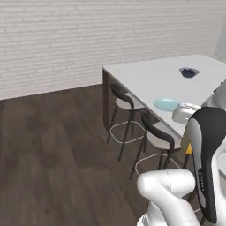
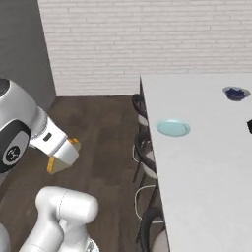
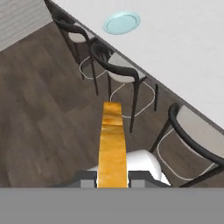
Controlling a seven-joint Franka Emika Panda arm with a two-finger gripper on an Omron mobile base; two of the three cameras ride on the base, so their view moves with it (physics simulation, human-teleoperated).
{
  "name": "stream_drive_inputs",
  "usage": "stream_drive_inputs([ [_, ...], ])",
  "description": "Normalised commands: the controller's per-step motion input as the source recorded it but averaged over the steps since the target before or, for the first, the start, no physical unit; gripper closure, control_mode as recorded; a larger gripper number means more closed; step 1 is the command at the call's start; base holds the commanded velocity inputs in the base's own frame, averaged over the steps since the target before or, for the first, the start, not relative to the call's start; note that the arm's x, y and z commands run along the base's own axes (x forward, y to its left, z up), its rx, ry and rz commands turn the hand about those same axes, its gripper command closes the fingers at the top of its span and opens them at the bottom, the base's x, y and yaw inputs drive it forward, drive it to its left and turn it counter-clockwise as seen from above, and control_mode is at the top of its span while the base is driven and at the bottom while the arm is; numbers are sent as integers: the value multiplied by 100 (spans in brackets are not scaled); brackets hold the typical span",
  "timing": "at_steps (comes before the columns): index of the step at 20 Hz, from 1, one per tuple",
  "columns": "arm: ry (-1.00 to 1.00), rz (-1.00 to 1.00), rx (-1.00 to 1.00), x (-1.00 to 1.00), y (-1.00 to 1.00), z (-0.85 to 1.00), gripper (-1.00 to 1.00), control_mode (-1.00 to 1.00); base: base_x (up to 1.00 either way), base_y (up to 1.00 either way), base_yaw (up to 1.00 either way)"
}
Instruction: Start the toaster. Once the lever pops up, take the bread to the plate on the dining counter.
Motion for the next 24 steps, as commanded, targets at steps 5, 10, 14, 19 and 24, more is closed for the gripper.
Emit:
stream_drive_inputs([
  [5,0,0,0,0,0,0,100,100,68,68,-56],
  [10,0,0,0,0,0,0,100,100,61,67,-55],
  [14,0,0,0,0,0,0,100,100,57,69,-55],
  [19,0,0,0,0,0,0,100,100,51,69,-56],
  [24,0,0,0,0,0,0,100,100,41,64,-57],
])
